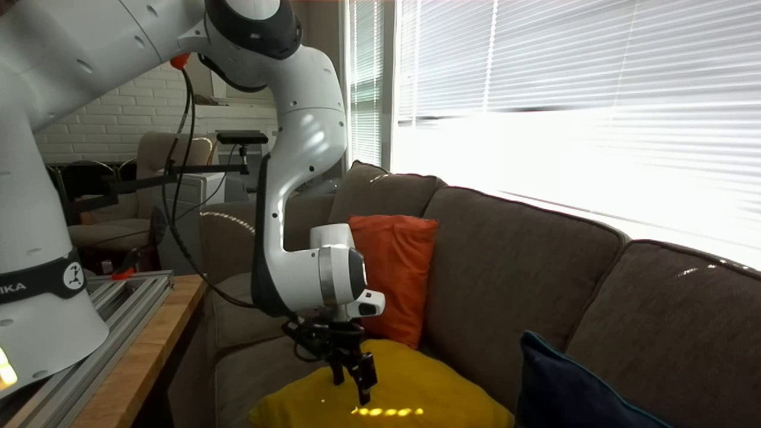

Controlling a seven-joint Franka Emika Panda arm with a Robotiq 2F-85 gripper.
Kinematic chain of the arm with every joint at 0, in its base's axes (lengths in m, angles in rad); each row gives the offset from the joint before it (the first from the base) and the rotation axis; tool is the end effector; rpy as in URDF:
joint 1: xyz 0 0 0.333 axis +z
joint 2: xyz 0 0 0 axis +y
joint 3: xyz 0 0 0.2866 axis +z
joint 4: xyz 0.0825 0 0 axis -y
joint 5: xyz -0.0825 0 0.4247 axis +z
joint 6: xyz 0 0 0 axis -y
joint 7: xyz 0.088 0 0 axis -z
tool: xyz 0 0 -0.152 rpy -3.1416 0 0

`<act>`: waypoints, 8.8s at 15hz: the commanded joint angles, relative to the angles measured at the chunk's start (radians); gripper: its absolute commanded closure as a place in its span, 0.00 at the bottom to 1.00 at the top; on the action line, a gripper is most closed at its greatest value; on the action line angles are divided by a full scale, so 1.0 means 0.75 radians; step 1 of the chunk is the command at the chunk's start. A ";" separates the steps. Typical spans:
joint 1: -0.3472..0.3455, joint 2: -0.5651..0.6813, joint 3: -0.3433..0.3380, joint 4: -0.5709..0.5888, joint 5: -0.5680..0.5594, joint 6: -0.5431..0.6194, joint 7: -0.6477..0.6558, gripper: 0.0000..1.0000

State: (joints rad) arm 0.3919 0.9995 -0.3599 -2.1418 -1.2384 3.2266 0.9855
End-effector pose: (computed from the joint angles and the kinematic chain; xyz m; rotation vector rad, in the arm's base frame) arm 0.4174 0.0313 -0.1447 2.8437 0.6570 0.0747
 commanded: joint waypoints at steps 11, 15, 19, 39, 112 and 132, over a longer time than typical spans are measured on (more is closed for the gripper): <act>-0.071 0.196 0.041 0.241 0.018 0.006 -0.010 0.54; -0.078 0.199 0.056 0.241 0.022 -0.003 -0.012 0.82; -0.119 0.131 0.094 0.195 0.036 -0.024 -0.020 1.00; -0.042 -0.698 -0.102 -0.218 -0.067 0.078 0.072 1.00; 0.076 -1.305 0.288 -0.208 -1.696 -0.677 1.488 0.98; 0.100 -1.665 0.302 -0.322 -1.693 -0.641 1.176 1.00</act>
State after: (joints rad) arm 0.4486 -0.1772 -0.1419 -2.3485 -2.5064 2.8462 1.9369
